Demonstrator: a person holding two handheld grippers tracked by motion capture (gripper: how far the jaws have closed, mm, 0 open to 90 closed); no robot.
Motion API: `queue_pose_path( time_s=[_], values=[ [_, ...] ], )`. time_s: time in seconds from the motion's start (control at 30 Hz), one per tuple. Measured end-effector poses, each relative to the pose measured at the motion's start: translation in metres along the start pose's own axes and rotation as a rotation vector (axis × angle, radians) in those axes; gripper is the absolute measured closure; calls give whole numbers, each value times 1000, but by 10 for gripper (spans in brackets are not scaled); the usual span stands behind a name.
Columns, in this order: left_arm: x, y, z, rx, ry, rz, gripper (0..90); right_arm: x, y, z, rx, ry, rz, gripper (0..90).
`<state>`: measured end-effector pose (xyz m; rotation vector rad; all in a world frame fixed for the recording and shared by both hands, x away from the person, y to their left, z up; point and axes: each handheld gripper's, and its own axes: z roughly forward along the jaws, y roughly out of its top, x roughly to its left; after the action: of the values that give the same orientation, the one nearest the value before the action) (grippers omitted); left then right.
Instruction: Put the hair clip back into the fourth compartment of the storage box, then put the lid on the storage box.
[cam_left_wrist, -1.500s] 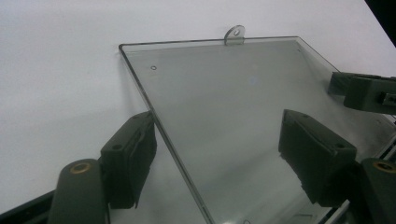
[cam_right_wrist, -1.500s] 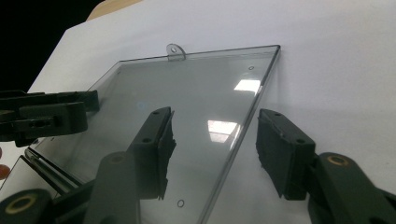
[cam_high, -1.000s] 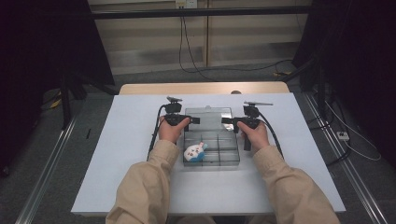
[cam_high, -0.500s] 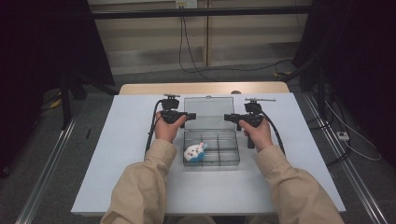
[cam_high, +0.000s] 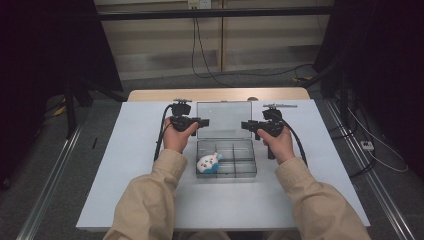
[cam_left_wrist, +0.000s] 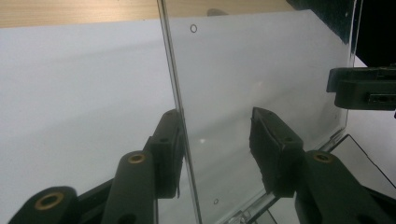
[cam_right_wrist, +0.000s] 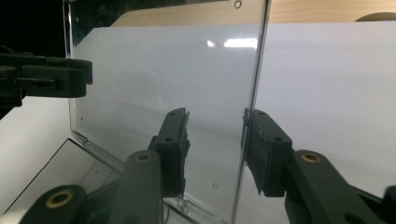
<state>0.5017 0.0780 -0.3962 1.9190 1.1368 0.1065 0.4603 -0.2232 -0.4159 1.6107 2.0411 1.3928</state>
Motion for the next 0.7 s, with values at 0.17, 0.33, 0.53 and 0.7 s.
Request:
queue_pose_path(
  time_s=[0.17, 0.33, 0.53, 0.7],
  values=[
    [-5, 0, -5, 3, 10, 29, 560, 4, 1, -5, -2, -6, -24, 608],
    [-8, 1, -8, 2, 12, 46, 561, 7, -1, -8, -13, -10, -35, 611],
    [-12, 0, -10, 7, 24, 59, 560, 8, -4, -12, -24, -11, -43, 613],
    [-14, 0, -11, 9, 29, 70, 559, 9, -6, -15, -23, -11, -47, 615]
  ],
)
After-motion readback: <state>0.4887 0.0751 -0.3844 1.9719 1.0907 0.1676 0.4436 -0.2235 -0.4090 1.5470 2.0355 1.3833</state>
